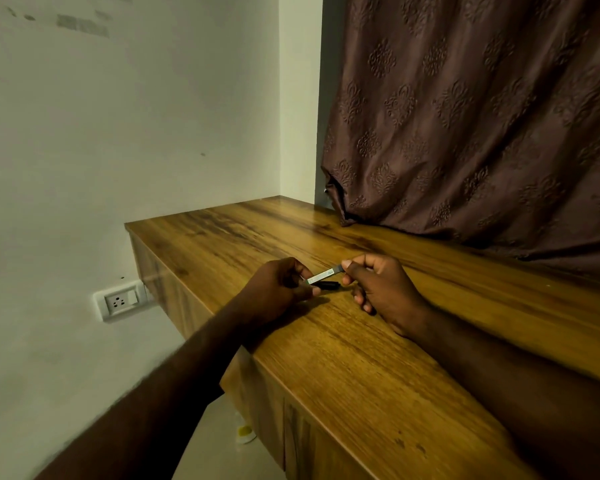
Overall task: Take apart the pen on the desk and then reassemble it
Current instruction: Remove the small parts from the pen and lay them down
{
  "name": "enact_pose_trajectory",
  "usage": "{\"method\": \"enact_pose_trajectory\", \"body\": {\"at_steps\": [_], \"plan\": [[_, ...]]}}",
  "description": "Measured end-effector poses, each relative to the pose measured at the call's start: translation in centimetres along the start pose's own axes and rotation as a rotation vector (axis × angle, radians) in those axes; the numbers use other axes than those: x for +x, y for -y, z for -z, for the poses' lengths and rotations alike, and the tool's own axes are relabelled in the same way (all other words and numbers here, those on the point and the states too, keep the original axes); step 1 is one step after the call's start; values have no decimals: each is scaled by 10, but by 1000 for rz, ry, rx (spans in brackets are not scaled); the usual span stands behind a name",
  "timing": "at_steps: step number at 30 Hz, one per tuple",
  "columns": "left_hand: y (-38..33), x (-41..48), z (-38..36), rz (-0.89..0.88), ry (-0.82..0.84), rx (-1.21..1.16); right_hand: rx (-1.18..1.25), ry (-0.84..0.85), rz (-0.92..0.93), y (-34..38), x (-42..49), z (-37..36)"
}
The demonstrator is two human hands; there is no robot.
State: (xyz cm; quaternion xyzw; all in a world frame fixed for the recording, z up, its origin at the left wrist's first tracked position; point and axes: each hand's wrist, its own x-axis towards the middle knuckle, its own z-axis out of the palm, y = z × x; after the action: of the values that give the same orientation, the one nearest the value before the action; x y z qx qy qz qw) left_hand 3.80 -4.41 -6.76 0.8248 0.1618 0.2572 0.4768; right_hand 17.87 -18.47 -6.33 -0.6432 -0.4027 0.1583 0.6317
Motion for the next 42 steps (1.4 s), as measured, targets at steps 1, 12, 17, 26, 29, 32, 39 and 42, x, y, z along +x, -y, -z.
{"method": "enact_pose_trajectory", "body": {"at_steps": [1, 12, 17, 26, 29, 32, 39, 42], "plan": [[-1, 0, 0, 4, -4, 21, -8, -2, -1, 0, 0, 0], [1, -7, -3, -380, -108, 509, -75, 52, -19, 0, -2, -2], [-3, -11, -3, -406, -148, 585, -53, -27, -64, 2, -1, 2], [-3, -9, -4, -413, -87, 579, -326, 41, -65, 8, -18, 33], [-2, -6, -5, -427, -79, 579, -397, 61, -58, 6, -23, 49], [-2, -7, -6, -419, -62, 582, -478, 97, -47, 4, -22, 55], [-4, -10, -7, -398, -64, 595, -607, 82, 21, 1, -19, 48], [-7, -11, -7, -402, -67, 597, -500, -15, -46, 0, -21, 47]]}}
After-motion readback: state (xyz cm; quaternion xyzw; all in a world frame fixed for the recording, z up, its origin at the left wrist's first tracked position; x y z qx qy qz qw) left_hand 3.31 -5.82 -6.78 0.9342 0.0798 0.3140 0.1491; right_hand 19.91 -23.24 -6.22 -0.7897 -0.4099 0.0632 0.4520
